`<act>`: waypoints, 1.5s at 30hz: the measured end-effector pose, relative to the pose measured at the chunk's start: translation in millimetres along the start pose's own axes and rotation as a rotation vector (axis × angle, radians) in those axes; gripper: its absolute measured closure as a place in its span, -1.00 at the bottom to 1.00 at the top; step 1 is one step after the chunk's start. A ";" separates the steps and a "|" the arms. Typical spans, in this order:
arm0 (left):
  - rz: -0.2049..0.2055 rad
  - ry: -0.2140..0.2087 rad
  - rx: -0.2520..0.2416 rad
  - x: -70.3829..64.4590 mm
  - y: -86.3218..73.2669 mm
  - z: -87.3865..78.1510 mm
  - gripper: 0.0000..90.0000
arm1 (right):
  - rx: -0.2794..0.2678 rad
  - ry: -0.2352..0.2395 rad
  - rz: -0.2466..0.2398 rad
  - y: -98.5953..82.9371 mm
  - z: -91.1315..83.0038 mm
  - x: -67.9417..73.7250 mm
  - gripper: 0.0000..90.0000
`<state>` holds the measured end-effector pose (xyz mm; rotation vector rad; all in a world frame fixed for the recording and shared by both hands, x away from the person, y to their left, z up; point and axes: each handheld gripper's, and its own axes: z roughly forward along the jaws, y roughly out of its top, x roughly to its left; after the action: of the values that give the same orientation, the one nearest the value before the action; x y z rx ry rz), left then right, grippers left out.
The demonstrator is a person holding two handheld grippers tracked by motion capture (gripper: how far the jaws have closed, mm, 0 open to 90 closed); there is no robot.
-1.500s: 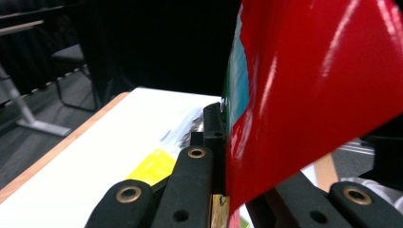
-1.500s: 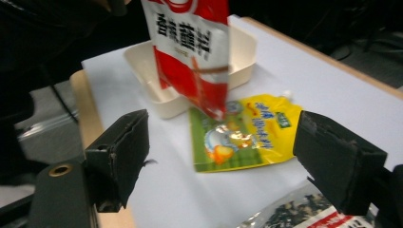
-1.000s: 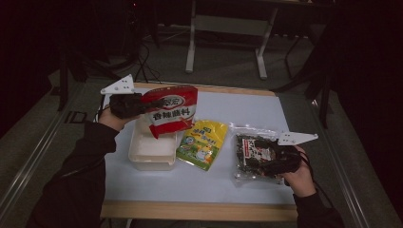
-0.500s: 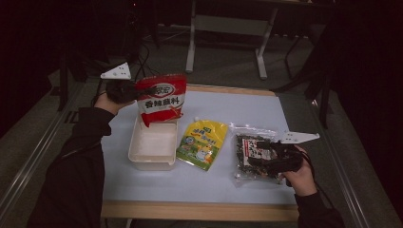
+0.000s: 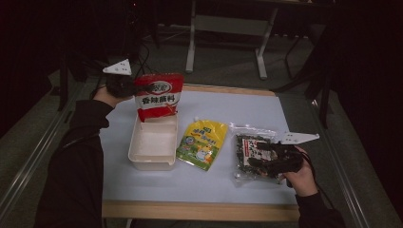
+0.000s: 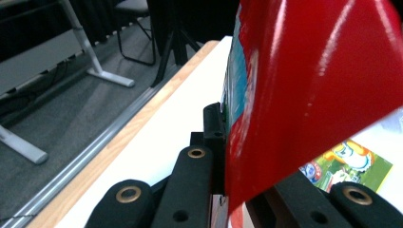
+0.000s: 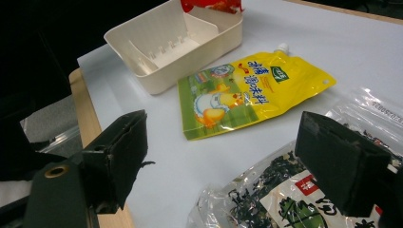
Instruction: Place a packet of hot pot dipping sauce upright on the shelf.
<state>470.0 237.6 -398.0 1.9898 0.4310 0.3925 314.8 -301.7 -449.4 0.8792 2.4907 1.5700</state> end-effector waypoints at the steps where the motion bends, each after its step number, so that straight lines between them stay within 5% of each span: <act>1: 0.002 0.001 0.001 0.2 -2.7 0.8 1.00 | -0.001 0.003 0.001 0.0 -0.3 -0.2 -0.61; 17: -0.059 -0.012 0.005 -4.8 -48.9 19.5 1.00 | -0.007 0.001 -0.009 1.1 -0.7 -0.8 -0.61; 23: -0.053 0.021 -0.010 -7.3 -48.2 20.4 1.00 | -0.006 -0.003 -0.017 1.3 -0.9 -0.2 -0.61; 28: -0.053 0.055 -0.028 -8.9 -40.3 13.1 0.80 | -0.006 -0.003 -0.019 1.4 -3.2 -1.2 -0.61; 34: -0.103 0.077 -0.035 -14.3 -24.0 2.3 0.40 | 0.001 -0.006 -0.023 -0.4 -5.8 -2.6 -0.61; 37: -0.114 0.134 -0.073 -23.9 -9.1 -7.6 0.16 | -0.005 -0.009 -0.027 -0.2 -8.5 -2.1 -0.61; 41: -0.159 0.117 -0.079 -34.1 2.5 -13.7 0.03 | -0.008 -0.011 -0.032 0.4 -10.7 -1.7 -0.61; 45: -0.191 0.116 -0.078 -45.3 4.5 -16.7 -0.52 | -0.018 -0.020 -0.029 -1.2 -14.7 -2.6 -0.62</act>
<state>423.0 227.9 -390.6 1.8375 0.6632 0.3986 311.4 -315.3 -444.0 0.8491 2.4604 1.5638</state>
